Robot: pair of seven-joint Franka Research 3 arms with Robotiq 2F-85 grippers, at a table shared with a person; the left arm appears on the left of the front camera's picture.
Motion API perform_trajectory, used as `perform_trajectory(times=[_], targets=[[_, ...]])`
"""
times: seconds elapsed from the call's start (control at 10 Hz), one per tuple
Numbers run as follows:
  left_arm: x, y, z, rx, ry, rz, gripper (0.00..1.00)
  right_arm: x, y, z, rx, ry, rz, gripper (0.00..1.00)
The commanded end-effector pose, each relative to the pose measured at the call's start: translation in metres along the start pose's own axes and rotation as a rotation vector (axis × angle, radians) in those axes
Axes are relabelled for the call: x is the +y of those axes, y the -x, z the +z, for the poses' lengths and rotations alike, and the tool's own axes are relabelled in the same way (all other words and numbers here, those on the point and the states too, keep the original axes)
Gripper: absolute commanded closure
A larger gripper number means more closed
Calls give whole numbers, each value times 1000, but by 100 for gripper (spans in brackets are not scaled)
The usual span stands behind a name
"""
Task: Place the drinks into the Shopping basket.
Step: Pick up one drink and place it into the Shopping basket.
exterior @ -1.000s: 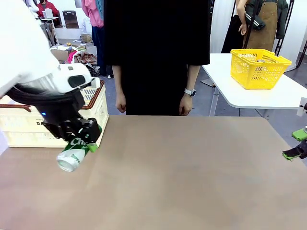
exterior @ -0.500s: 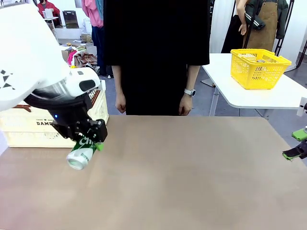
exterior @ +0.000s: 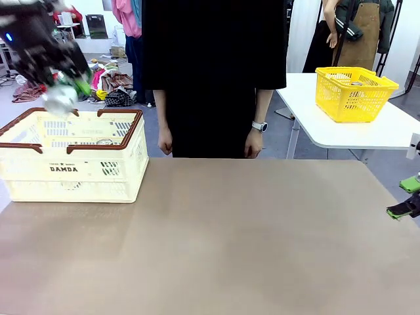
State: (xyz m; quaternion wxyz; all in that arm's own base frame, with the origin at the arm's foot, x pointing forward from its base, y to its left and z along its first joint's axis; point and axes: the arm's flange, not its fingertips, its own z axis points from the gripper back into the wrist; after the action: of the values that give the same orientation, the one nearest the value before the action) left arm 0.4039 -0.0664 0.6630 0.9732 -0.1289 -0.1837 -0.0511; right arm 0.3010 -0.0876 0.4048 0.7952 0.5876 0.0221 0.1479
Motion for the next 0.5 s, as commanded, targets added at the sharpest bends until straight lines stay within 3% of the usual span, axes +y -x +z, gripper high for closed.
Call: perform_trajectory(times=[0.0, 0.4], targets=[[21, -57, -9, 35, 13, 65, 100, 3, 0, 2, 11, 2, -13, 0], [92, -89, -126, 104, -4, 128, 100, 3, 0, 2, 11, 2, -13, 0]])
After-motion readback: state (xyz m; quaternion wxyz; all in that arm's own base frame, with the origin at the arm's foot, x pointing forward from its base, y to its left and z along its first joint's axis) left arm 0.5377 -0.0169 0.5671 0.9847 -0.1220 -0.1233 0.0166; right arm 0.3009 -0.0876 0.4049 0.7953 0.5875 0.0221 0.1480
